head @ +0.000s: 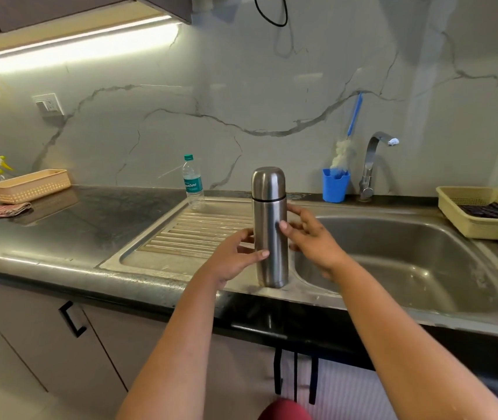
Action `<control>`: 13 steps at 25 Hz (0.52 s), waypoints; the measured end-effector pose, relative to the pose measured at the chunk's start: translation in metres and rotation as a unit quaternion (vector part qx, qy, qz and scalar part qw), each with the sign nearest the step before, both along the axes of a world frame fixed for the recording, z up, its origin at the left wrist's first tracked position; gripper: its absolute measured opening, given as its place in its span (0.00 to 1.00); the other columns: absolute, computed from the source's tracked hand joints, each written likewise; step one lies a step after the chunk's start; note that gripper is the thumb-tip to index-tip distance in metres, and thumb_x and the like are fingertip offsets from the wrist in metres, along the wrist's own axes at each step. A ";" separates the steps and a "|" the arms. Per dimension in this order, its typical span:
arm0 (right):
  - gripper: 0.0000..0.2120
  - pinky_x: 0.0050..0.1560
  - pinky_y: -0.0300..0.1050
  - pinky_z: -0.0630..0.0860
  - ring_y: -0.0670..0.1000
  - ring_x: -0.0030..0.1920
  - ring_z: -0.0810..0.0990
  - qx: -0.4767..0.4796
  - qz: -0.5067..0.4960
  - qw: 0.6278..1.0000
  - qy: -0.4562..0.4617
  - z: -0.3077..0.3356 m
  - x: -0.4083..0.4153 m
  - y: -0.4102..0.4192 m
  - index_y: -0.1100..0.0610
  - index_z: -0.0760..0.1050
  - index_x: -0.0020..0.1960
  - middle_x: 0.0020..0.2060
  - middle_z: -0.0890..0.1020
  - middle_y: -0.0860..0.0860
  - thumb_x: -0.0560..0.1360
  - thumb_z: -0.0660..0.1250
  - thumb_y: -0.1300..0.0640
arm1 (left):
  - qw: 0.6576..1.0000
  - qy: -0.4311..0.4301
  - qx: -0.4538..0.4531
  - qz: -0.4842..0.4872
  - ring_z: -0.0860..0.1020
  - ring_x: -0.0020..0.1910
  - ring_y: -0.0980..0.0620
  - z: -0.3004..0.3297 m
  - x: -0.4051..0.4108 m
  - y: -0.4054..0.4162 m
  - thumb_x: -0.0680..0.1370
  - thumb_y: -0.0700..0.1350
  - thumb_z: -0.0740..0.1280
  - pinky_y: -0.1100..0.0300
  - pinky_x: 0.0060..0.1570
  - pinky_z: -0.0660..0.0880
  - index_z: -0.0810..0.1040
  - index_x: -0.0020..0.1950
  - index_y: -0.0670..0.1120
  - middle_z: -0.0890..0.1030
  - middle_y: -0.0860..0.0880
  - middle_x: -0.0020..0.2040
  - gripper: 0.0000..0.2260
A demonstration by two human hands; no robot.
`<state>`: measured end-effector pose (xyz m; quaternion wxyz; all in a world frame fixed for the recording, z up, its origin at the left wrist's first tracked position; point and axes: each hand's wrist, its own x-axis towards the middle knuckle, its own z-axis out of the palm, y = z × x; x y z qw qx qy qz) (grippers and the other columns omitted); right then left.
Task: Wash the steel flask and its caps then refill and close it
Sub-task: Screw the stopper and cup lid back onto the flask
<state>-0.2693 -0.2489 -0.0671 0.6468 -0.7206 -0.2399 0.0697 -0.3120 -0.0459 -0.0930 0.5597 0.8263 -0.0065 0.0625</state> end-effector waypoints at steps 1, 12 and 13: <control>0.28 0.58 0.47 0.75 0.48 0.60 0.75 -0.014 0.003 1.000 0.005 -0.009 -0.005 0.000 0.37 0.64 0.69 0.60 0.76 0.48 0.72 0.70 0.44 | 1.000 -0.005 0.008 0.007 0.77 0.62 0.49 -0.001 -0.001 -0.003 0.67 0.59 0.79 0.44 0.63 0.75 0.75 0.66 0.54 0.79 0.53 0.62 0.31; 0.29 0.70 0.57 0.67 0.50 0.63 0.74 -0.023 0.047 0.996 0.076 -0.027 -0.001 -0.014 0.43 0.59 0.74 0.61 0.77 0.49 0.77 0.67 0.47 | 0.999 0.027 -0.040 -0.015 0.82 0.56 0.48 0.003 -0.005 -0.011 0.77 0.44 0.73 0.57 0.55 0.80 0.67 0.70 0.54 0.80 0.42 0.55 0.25; 0.34 0.69 0.57 0.68 0.50 0.64 0.73 -0.034 0.052 0.996 0.068 -0.028 -0.002 -0.011 0.42 0.57 0.75 0.63 0.75 0.48 0.74 0.69 0.44 | 0.999 0.032 -0.025 -0.019 0.81 0.56 0.49 0.002 -0.005 -0.014 0.77 0.46 0.73 0.56 0.55 0.80 0.67 0.72 0.55 0.79 0.43 0.55 0.26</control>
